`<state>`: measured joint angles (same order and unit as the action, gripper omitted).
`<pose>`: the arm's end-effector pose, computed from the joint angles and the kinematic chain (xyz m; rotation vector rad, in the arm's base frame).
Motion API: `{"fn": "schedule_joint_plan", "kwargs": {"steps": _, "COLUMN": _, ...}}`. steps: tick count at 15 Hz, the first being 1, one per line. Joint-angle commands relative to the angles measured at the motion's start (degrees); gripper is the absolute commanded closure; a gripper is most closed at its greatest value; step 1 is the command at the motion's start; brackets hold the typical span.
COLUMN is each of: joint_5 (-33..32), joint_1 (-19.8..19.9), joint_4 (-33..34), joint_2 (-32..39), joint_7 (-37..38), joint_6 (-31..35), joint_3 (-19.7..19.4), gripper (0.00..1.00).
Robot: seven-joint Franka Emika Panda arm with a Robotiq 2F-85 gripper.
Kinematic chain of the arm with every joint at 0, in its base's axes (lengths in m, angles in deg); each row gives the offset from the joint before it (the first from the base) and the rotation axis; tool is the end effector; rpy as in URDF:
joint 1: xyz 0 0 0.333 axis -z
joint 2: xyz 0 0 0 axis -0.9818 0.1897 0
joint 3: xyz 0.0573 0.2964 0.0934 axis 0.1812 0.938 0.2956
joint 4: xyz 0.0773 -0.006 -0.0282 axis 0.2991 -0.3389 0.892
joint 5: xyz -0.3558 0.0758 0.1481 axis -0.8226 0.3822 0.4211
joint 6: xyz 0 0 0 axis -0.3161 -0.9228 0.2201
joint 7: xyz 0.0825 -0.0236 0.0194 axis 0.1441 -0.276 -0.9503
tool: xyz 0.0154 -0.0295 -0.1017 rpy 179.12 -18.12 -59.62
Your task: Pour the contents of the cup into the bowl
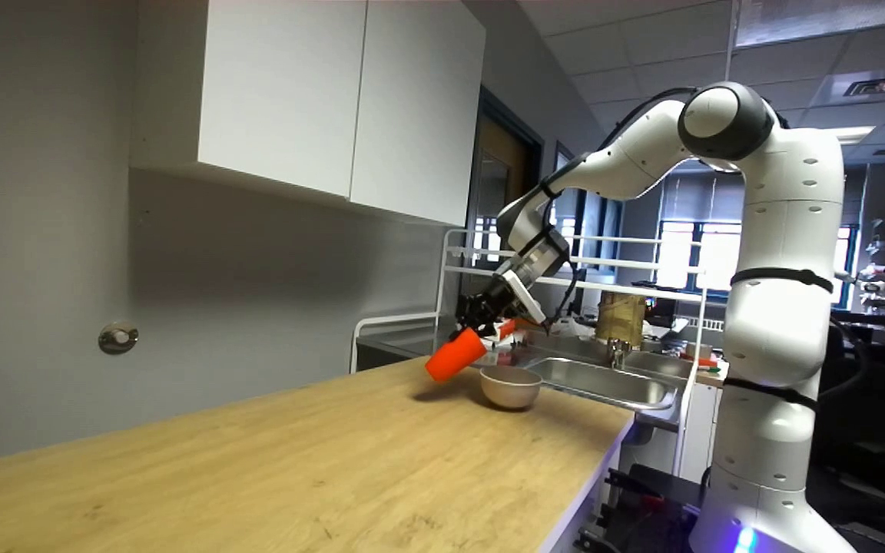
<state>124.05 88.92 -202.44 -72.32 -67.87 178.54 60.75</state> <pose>0.4955 -0.1334 0.3469 -2.2913 0.6586 -0.2640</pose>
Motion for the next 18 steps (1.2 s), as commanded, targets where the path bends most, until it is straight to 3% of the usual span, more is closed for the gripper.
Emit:
{"fn": "schedule_joint_plan", "kwargs": {"steps": 1, "joint_5": 6.8, "joint_1": 1.6, "joint_4": -1.4, "joint_2": -1.2, "joint_7": -8.8, "joint_6": -6.2, "joint_3": -2.1, "gripper": 0.99}}
{"fn": "schedule_joint_plan", "kwargs": {"steps": 9, "joint_5": 15.1, "joint_1": 5.3, "joint_4": -2.8, "joint_2": 1.0, "joint_7": -20.3, "joint_6": -19.0, "joint_3": -6.1, "gripper": 0.99}}
{"fn": "schedule_joint_plan", "kwargs": {"steps": 18, "joint_5": 26.2, "joint_1": 10.2, "joint_4": -2.6, "joint_2": 8.7, "joint_7": -28.9, "joint_6": -37.3, "joint_3": -9.9, "gripper": 0.99}}
